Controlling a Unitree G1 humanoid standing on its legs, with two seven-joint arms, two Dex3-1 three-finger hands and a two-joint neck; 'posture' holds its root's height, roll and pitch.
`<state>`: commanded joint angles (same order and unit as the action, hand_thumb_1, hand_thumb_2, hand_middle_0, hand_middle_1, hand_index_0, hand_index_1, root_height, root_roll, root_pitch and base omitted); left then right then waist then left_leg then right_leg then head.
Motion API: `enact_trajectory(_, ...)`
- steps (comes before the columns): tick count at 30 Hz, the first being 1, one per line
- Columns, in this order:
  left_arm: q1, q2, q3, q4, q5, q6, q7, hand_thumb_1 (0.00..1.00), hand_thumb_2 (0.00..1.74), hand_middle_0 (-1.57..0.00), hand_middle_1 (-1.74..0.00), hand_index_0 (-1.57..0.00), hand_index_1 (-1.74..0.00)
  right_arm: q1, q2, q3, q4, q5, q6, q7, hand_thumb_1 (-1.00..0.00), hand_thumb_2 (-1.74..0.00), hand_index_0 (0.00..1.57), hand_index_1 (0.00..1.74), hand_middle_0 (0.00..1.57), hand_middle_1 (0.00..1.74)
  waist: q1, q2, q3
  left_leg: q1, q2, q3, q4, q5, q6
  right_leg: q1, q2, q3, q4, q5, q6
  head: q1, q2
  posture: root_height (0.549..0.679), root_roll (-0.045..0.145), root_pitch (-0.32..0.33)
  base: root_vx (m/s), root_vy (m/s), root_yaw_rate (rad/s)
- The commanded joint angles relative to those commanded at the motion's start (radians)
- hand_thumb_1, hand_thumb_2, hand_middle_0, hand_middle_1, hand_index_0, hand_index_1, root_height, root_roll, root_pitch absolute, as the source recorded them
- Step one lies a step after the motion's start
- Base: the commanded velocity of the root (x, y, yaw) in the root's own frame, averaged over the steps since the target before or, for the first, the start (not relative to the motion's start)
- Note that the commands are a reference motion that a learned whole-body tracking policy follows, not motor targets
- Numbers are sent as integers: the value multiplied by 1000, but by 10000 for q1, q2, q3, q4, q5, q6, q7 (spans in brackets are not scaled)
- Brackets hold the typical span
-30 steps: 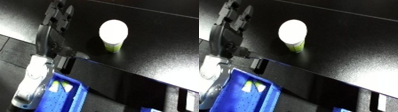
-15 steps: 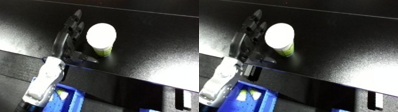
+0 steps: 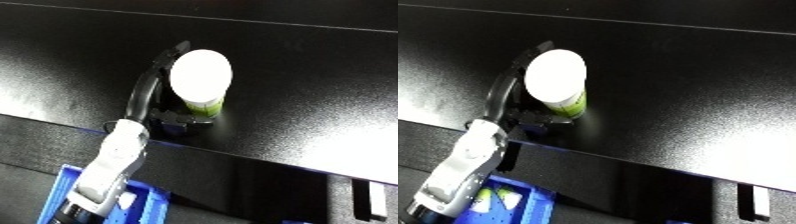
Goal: Pick up the object and place it into the box
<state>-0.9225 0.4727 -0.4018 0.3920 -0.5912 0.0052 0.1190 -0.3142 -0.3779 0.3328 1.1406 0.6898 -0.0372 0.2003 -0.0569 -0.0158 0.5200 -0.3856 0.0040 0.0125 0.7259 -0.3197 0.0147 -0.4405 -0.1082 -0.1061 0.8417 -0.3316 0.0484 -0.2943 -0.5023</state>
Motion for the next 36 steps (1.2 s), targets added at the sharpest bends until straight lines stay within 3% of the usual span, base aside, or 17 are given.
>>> enact_trajectory(9, -78, -187, -44, 30, -279, 205, -60, 900, 1566, -1413, -1566, -1413, -1566, -29, 67, -12, 54, -109, 51, -67, 0, 0, 0, 0, 0, 0, -21, 37, 0, 101, -14, -13, 34, -54, 11, 94, -5, -4, 13, -37, -29, -92, -112, 628, 28, -41, 15, 0, -2)
enact_trajectory(12, 24, -264, 47, 20, -1009, 377, -5, 900, 1566, -1413, -1566, -1413, -1566, -12, 68, -3, 61, -128, 49, -84, 0, 0, 0, 0, 0, 0, -16, 58, 0, 129, -24, -29, 33, -58, 7, 130, -11, -5, 5, -46, -35, -135, -141, 628, 28, -43, 8, 7, 16)
enact_trajectory(13, 213, -420, 235, -19, -2102, 572, 84, 900, 1566, -1413, -1566, -1413, -1566, 8, 77, -6, 49, -147, 48, -115, 0, 0, 0, 0, 0, 0, -6, 78, 0, 161, -37, -51, 16, -60, 3, 163, -18, -7, -10, -55, -36, -152, -132, 628, 29, -44, 3, 9, 39)
enact_trajectory(15, 453, -620, 462, -110, -3158, 682, 130, 900, 1566, -1413, -1566, -1413, -1566, 27, 93, -26, 17, -171, 49, -166, 0, 0, 0, 0, 0, 0, 16, 98, 0, 174, -56, -75, 0, -56, 2, 177, -32, -10, -19, -62, -43, -87, -103, 628, 30, -44, -3, 8, 51)
enact_trajectory(20, 1076, -979, 977, -838, -4648, 354, -8, 900, 1566, -1413, -1566, -1413, -1566, 77, 127, -97, -60, -127, 3, -325, 0, 0, 0, 0, 0, 0, 147, 185, 0, 189, -136, -157, -140, 4, -8, 180, -97, -52, -48, -72, -76, 102, 9, 629, 33, -39, -26, 11, 79)
enact_trajectory(24, 1498, -919, 1396, -1711, -4614, -241, -65, 900, 1566, -1413, -1566, -1413, -1566, 181, 147, -195, -104, 10, -126, -382, 0, 0, 0, 0, 0, 0, 322, 235, 0, 238, -228, -248, -279, 51, -20, 252, -150, -131, -131, -69, -87, 301, 92, 631, 36, -37, -37, -5, 87)
enact_trajectory(30, 2087, -425, 2099, -2707, -4036, -550, 140, 900, 1566, -1413, -1566, -1413, -1566, 482, 118, -376, -170, 166, -369, -362, 0, 0, 0, 0, 0, 0, 574, 303, 0, 275, -320, -382, -396, 101, -28, 339, -209, -250, -194, -72, -105, 658, 134, 631, 40, -37, -43, -16, 90)
enact_trajectory(36, 3036, 692, 3519, -3187, -3056, -1308, 803, 900, 1566, -1413, -1566, -1413, -1566, 1027, -74, -836, -123, 286, -664, -186, 0, 0, 0, 0, 0, 0, 916, 496, 0, 404, -461, -539, -638, 235, -63, 511, -329, -386, -260, -117, -141, 925, 138, 633, 49, -42, -34, 6, 110)
